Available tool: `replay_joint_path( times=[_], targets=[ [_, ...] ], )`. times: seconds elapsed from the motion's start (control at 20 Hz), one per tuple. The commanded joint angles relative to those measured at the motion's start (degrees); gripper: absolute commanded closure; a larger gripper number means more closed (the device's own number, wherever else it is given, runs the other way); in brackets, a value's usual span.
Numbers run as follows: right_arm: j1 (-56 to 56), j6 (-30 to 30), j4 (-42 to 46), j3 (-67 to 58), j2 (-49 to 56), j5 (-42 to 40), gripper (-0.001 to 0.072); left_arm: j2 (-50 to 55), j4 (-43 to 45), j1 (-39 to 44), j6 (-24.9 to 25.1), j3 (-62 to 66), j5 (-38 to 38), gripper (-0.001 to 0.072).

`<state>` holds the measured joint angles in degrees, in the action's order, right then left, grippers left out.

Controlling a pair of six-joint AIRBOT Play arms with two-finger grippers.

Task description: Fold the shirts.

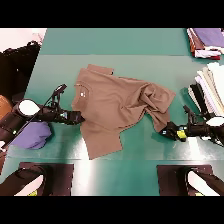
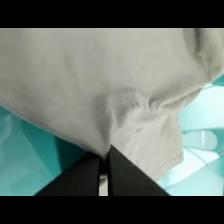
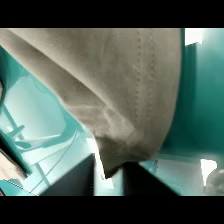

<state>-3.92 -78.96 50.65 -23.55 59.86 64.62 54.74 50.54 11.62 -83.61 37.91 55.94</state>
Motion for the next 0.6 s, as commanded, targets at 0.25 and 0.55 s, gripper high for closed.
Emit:
replay_joint_path(
  times=[0.25, 0.55],
  targets=[
    [0.8, 0.9, 0.4, -11.3, -10.5, -1.1, 0.0693, -5.6, 8.3, -0.1, -1.3, 11.1, 3.3, 0.0682],
    [-5.0, 1.0, 0.4, -43.3, -18.6, -0.2, 0.0694, -11.6, 19.9, -0.1, -2.1, 46.9, 12.0, 0.0682]
  ],
)
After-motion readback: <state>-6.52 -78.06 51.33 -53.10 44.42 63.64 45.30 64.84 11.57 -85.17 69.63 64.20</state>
